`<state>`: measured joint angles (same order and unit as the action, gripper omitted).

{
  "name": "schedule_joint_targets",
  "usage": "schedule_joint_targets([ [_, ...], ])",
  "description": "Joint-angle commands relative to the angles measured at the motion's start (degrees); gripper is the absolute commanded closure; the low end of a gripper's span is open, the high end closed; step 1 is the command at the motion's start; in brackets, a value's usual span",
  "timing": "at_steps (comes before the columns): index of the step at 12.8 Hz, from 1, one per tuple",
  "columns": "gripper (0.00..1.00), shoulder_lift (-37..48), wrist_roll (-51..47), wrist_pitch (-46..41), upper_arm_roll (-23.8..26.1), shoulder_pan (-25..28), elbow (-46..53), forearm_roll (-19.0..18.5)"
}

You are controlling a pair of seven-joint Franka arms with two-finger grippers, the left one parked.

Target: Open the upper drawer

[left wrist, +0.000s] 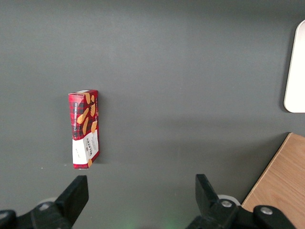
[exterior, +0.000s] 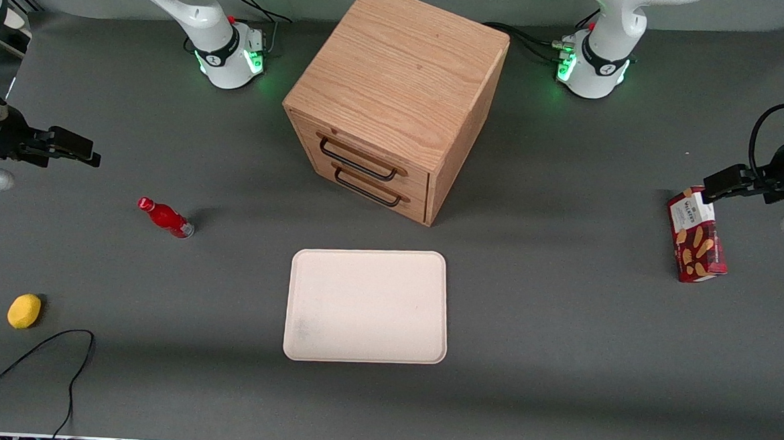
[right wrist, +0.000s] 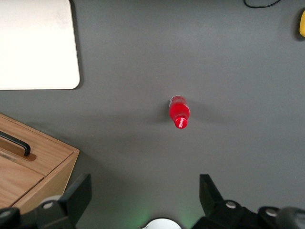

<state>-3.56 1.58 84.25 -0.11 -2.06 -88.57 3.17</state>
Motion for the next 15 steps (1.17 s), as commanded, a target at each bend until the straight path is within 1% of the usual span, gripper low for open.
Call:
schedule_joint_targets([
  [1, 0.00, -2.4, -0.4, -1.2, -0.2, 0.8, 3.2, -1.7],
  [15, 0.00, -2.7, 0.4, -1.3, 0.0, 0.9, 3.2, -1.5],
])
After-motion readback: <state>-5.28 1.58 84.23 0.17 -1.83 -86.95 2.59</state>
